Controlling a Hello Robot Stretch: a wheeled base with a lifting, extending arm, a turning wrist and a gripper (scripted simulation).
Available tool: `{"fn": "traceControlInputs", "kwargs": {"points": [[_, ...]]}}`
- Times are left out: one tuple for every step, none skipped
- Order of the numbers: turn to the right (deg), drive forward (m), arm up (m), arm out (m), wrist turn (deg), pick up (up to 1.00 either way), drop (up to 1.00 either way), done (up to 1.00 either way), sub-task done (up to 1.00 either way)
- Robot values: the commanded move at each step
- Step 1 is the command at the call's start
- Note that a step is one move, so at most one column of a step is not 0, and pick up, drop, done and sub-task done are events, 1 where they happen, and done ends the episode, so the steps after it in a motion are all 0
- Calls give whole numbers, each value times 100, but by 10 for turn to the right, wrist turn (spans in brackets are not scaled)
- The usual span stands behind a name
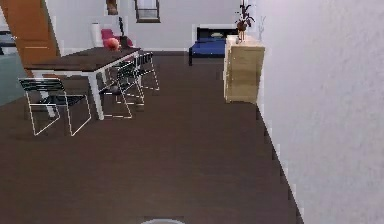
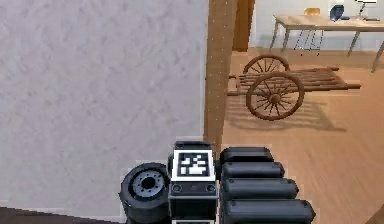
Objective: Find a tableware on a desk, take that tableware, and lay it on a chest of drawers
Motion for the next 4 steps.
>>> {"fn": "traceControlInputs", "kwargs": {"points": [[0, 100, 0, 0, 0, 0, 0, 0, 0], [0, 100, 0, 0, 0, 0, 0, 0, 0], [0, 100, 0, 0, 0, 0, 0, 0, 0], [120, 0, 0, 0, 0, 0, 0, 0, 0]]}}
